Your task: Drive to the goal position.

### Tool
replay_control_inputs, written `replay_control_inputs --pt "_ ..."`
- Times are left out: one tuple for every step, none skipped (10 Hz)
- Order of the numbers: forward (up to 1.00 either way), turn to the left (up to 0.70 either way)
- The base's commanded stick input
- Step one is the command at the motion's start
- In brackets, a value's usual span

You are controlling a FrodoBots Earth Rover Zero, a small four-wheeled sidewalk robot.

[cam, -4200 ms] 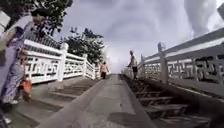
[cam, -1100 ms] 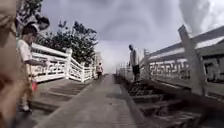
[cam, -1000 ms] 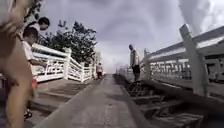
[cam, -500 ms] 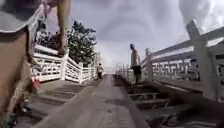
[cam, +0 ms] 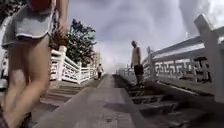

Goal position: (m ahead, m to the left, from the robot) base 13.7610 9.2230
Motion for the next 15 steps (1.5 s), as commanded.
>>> replay_control_inputs --pt "0.45 0.0" --pt "0.45 0.0" --pt "0.45 0.0" --pt "0.45 0.0" --pt "0.45 0.0" --pt "0.45 0.0" --pt "0.45 0.0" --pt "0.45 0.0" --pt "0.45 0.0" --pt "0.45 0.0" --pt "0.45 0.0" --pt "0.45 0.0" --pt "0.45 0.0" --pt "0.45 0.0" --pt "0.45 0.0"
